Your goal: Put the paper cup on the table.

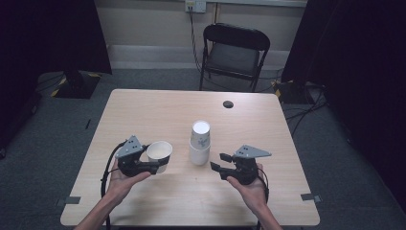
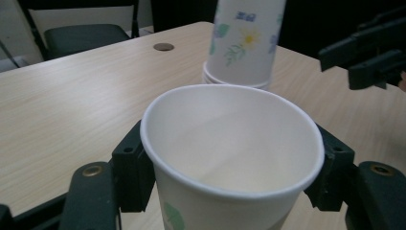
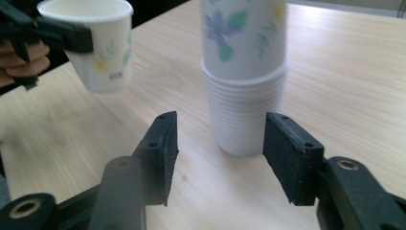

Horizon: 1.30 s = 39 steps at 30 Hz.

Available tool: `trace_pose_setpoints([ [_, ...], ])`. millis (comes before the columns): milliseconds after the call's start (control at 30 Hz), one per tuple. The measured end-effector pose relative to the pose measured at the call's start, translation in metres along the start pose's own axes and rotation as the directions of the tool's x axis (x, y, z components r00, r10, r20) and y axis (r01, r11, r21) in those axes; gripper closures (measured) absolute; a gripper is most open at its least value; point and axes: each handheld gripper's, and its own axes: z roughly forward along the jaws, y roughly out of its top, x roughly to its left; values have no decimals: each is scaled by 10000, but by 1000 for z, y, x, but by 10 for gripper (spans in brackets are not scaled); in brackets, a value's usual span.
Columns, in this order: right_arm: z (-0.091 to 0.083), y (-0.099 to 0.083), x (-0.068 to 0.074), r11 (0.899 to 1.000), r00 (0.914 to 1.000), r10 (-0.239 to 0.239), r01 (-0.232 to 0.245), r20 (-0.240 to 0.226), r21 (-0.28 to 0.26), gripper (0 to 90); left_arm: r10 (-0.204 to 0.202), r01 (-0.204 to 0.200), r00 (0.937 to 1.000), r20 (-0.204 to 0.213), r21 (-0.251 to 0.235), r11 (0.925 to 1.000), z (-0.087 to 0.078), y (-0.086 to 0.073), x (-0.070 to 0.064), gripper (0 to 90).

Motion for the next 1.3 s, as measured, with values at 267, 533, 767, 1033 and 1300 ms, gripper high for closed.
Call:
trace_pose_setpoints([
  [267,-9,-21,-24,9973,9957,598,-627,709,386,354,-8,-6,9986,-535,-278,9996,-6,4,16,329],
  [533,-20,-42,-47,9917,9888,953,-1043,1146,751,279,221,-219,9943,-1047,33,9998,-1,7,28,330],
  [767,-24,-62,-65,9821,9784,1189,-1410,1691,1251,232,108,-95,9910,-1335,105,9999,15,7,43,330],
  [1033,-15,-72,-75,9656,9710,1071,-1528,2139,2103,216,-869,751,9831,-1609,-775,9942,27,8,68,336],
  [1300,-13,-78,-77,9590,9686,878,-1453,2324,2432,214,-402,410,9761,-2138,-4,9992,44,-4,80,338],
])
